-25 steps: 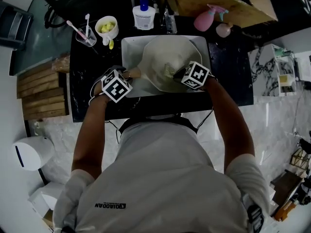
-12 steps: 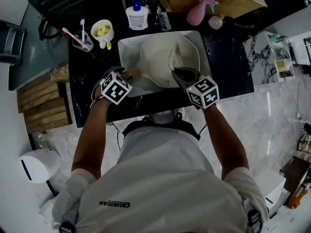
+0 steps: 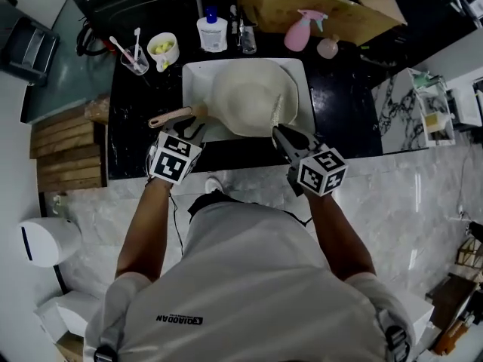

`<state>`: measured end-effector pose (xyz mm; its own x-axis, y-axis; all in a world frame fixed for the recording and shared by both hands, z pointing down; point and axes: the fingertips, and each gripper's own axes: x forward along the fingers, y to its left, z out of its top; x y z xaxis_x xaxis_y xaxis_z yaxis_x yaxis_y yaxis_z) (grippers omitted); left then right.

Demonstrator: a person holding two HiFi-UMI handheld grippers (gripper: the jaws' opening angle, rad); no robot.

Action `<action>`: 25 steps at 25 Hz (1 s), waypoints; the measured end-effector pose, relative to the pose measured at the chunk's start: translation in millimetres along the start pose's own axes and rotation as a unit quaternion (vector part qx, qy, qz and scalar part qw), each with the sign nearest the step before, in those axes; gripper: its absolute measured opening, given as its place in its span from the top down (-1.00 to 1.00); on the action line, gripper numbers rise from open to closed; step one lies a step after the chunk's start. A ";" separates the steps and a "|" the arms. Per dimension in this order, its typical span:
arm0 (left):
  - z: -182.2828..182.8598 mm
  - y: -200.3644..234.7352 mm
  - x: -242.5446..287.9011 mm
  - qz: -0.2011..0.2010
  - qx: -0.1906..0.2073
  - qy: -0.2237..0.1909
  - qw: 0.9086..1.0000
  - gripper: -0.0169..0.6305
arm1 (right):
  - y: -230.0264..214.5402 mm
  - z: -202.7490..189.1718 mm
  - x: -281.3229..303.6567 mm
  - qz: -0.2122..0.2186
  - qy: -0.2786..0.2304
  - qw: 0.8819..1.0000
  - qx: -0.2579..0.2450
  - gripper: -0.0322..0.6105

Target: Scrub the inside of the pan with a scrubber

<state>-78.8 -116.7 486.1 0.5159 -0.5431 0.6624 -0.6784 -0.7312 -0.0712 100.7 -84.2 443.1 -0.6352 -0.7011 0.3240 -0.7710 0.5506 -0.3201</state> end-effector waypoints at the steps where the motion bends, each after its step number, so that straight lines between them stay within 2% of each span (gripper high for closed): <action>1: 3.6 -13.0 -5.2 0.005 -0.019 -0.014 1.000 0.65 | -0.1 -0.1 -13.6 0.001 -0.005 1.000 0.002 0.72; 4: 17.2 -61.3 -19.6 0.006 -0.080 -0.058 0.995 0.85 | 1.5 -0.9 -55.8 0.013 -0.017 1.000 -0.005 0.72; 8: 38.2 -129.5 -38.9 -0.006 -0.138 -0.113 0.984 0.90 | 13.1 -12.4 -99.3 0.049 -0.020 0.998 -0.030 0.72; 13: 41.2 -210.0 -49.2 -0.005 -0.129 -0.134 0.983 0.90 | 26.6 -40.5 -143.5 0.078 -0.020 0.996 -0.047 0.72; 16: 34.1 -247.6 -55.9 -0.006 -0.153 -0.130 0.980 0.90 | 34.5 -52.9 -170.6 0.089 -0.021 0.995 -0.043 0.72; 19: 31.1 -275.0 -68.8 -0.003 -0.165 -0.127 0.978 0.90 | 42.8 -57.3 -195.5 0.096 -0.025 0.994 -0.038 0.72; 25: 33.0 -309.7 -103.0 0.010 -0.152 -0.133 0.979 0.90 | 65.8 -59.6 -232.7 0.103 -0.033 0.993 -0.035 0.72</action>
<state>95.4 152.0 415.3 0.5920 -0.6739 0.4421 -0.7930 -0.5848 0.1705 195.0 142.2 399.7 -0.7774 -0.5971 0.1981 -0.6276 0.7145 -0.3093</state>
